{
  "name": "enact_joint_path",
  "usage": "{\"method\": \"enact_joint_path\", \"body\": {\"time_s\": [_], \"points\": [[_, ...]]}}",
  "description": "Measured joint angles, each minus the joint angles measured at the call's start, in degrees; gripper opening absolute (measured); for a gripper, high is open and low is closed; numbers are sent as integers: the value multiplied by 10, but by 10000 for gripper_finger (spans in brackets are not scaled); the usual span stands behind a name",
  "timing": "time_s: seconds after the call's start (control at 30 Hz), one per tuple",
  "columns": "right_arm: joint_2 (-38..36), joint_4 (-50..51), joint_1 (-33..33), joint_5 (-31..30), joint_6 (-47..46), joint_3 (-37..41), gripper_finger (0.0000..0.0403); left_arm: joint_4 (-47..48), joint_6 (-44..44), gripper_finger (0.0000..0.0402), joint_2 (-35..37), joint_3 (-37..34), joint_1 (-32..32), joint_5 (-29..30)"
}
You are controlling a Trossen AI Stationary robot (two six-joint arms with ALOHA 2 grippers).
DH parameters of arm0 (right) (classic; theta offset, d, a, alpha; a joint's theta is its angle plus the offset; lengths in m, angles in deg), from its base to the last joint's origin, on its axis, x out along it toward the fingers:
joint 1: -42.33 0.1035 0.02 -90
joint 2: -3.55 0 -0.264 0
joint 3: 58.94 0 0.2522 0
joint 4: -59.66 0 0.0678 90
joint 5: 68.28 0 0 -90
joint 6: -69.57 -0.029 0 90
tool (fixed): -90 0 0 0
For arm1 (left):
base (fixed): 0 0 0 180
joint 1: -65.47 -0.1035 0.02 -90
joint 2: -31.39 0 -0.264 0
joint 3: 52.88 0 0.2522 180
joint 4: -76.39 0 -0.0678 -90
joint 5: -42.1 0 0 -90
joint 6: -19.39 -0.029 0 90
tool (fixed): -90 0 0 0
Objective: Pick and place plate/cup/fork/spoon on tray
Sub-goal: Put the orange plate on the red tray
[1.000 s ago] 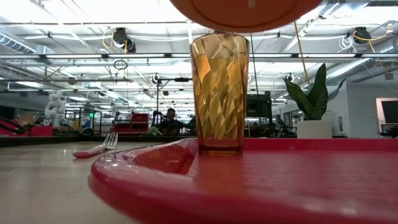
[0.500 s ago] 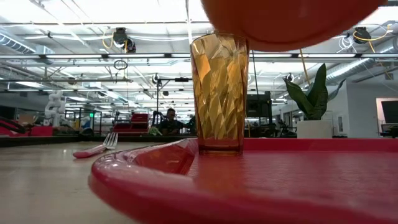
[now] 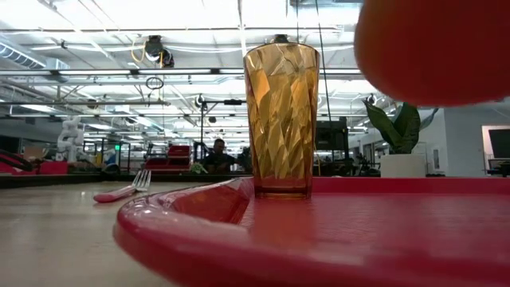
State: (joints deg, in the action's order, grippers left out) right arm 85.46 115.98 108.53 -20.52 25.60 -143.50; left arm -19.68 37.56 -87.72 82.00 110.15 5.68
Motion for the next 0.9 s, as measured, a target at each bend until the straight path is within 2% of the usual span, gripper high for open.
{"method": "enact_joint_path", "body": {"time_s": [0.1,0.4,0.53,0.73,0.9], "points": [[15,-41,3,0,-7,25,0,-2,4,202,0,0,-8,0],[50,-238,-19,43,68,127,0,-3,47,202,0,0,-30,-13],[52,-321,-28,78,88,171,0,3,64,202,0,0,-37,-21],[52,-436,-43,81,105,227,0,3,74,202,0,0,-46,-26],[54,-505,-57,118,104,258,8,4,91,202,0,0,-49,-28]]}}
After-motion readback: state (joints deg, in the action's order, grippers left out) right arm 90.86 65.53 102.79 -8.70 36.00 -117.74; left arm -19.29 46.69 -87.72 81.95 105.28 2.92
